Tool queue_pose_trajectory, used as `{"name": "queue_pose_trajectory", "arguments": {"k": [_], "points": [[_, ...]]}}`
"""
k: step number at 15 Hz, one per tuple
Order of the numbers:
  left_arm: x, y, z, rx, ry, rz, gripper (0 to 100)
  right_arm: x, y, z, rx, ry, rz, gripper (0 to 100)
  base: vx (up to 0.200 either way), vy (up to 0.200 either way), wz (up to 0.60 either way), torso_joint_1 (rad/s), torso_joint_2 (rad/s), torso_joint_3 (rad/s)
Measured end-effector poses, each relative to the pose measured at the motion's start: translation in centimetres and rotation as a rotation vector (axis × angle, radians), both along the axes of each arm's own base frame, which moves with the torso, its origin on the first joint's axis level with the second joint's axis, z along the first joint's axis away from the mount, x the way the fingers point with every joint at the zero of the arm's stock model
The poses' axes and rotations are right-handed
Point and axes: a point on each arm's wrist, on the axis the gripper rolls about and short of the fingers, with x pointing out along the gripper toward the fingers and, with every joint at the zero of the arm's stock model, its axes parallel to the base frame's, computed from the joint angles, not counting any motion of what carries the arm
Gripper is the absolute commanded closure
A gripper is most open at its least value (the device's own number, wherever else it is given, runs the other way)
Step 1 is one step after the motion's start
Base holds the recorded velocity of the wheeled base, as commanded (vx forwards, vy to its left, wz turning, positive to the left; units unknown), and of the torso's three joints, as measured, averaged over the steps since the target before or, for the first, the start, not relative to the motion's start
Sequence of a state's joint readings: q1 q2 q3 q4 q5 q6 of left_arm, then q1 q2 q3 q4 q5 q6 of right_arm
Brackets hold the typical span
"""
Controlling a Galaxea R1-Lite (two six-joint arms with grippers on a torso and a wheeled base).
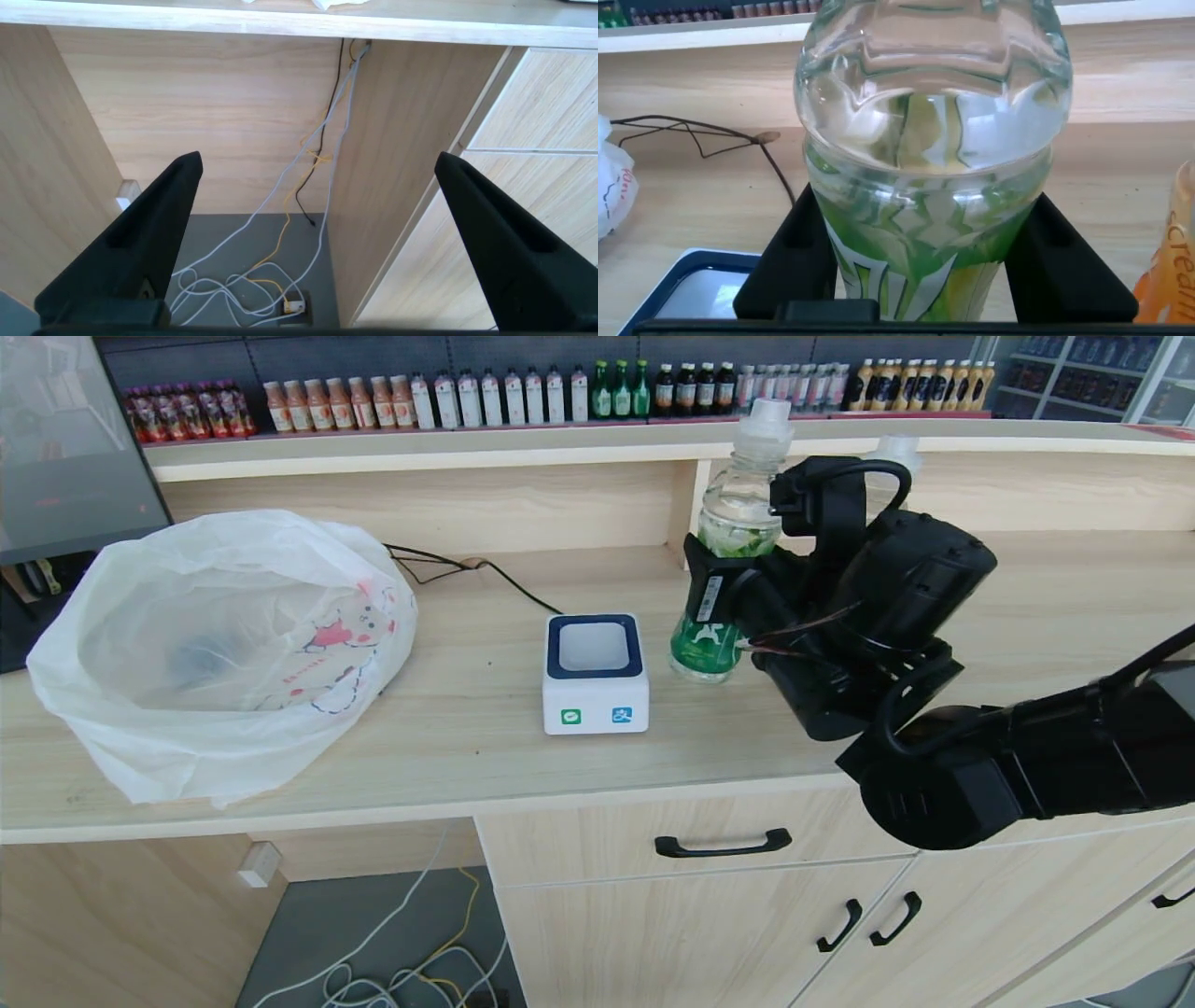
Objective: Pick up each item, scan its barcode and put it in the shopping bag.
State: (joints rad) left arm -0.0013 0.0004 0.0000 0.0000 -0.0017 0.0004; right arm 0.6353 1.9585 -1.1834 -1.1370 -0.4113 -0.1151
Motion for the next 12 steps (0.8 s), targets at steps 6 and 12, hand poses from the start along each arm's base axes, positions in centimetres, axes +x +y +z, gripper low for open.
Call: {"name": "queue_pose_trajectory", "arguments": {"k": [6, 12], "points": [[0.0, 0.0, 0.0, 0.0, 0.0, 0.0, 0, -3.7, -2.0, 0.6, -0.018, 0.022, 0.015, 100, 0.0, 0.0, 0.0, 0.0, 0.0, 0.0], [0.0, 0.0, 0.0, 0.0, 0.0, 0.0, 0, -9.4, -3.7, 1.4, -0.011, 0.029, 0.041, 100, 0.0, 0.0, 0.0, 0.0, 0.0, 0.0]]}}
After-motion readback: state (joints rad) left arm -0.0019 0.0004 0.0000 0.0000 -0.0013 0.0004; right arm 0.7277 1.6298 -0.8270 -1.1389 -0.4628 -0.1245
